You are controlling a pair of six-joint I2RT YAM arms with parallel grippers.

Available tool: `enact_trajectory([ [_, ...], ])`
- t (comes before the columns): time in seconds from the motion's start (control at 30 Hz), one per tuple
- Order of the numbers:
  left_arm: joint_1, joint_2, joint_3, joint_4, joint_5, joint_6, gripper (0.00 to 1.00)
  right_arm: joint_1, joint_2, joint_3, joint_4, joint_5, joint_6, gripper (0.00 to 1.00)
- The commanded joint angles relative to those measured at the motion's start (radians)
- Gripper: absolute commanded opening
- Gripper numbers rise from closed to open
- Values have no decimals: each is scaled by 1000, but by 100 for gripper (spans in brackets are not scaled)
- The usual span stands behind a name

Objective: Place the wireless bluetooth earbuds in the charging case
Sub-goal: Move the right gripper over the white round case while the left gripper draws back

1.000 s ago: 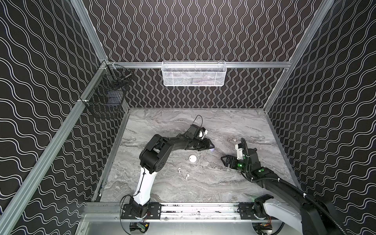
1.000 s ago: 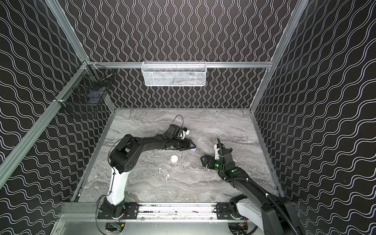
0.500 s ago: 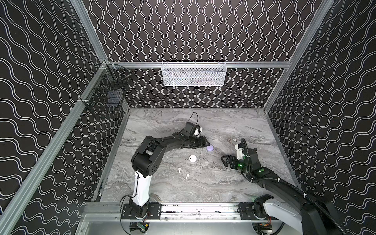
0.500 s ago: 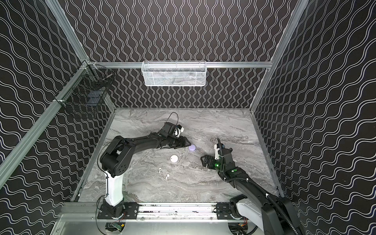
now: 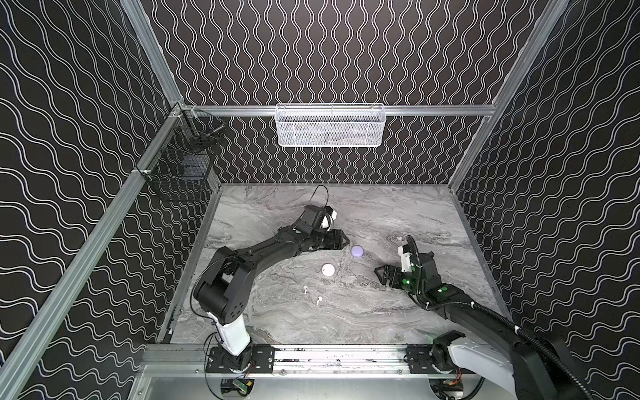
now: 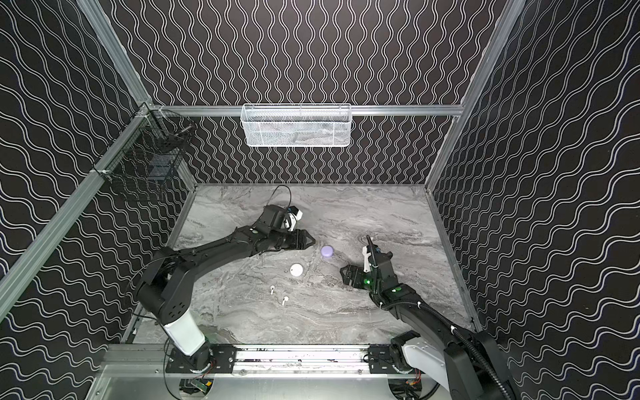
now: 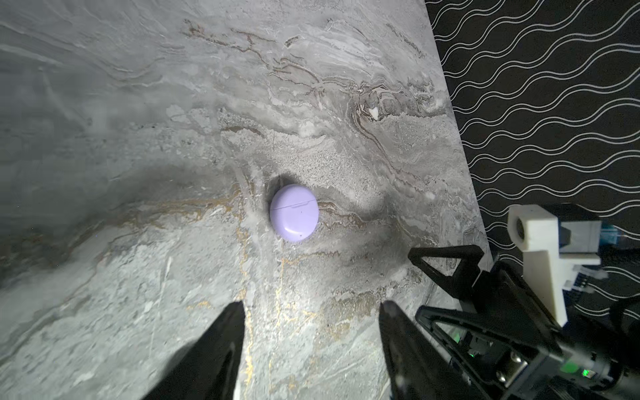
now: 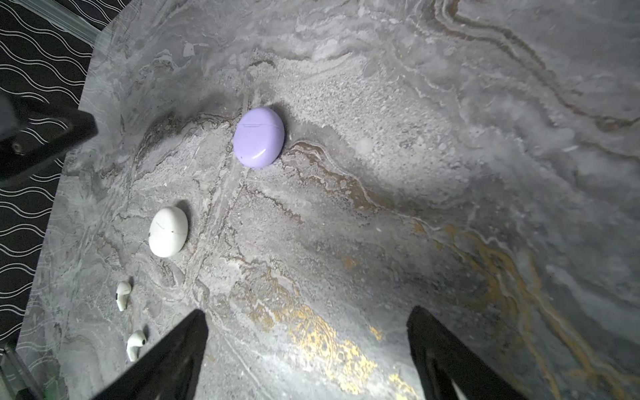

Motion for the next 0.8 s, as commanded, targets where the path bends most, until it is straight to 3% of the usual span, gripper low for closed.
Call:
enact_trajectory([
  [0.0, 13, -46, -20, -20, -44, 50, 65, 28, 10, 31, -2, 80, 3, 92],
  [0.4, 39, -274, -163, -46, -126, 78, 65, 254, 85, 194, -115, 268, 24, 93],
  [0.77, 48, -453, -324, -14, -156, 47, 65, 348, 176, 319, -204, 368, 22, 93],
])
